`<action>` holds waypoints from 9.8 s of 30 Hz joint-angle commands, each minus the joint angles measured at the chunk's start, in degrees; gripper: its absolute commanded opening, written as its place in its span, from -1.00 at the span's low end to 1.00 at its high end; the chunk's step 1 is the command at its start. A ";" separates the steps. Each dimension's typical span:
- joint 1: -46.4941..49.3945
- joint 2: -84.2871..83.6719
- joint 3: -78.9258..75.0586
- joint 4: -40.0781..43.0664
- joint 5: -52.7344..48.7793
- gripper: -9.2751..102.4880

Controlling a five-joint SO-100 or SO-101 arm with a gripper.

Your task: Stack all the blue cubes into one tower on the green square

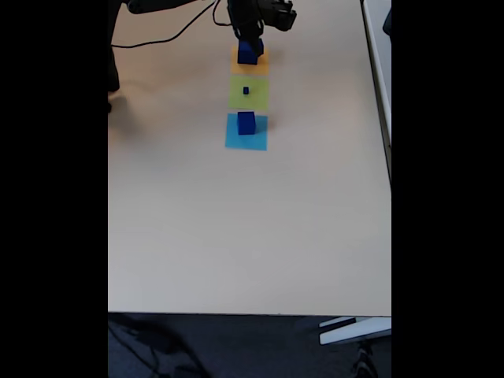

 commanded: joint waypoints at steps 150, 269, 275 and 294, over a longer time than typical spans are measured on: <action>20.74 15.29 32.34 -27.33 -14.33 -0.80; 20.48 16.35 34.54 -30.67 -15.47 -0.51; 20.30 16.52 34.37 -30.50 -15.38 -0.51; 18.90 16.88 30.06 -27.86 -14.85 -0.54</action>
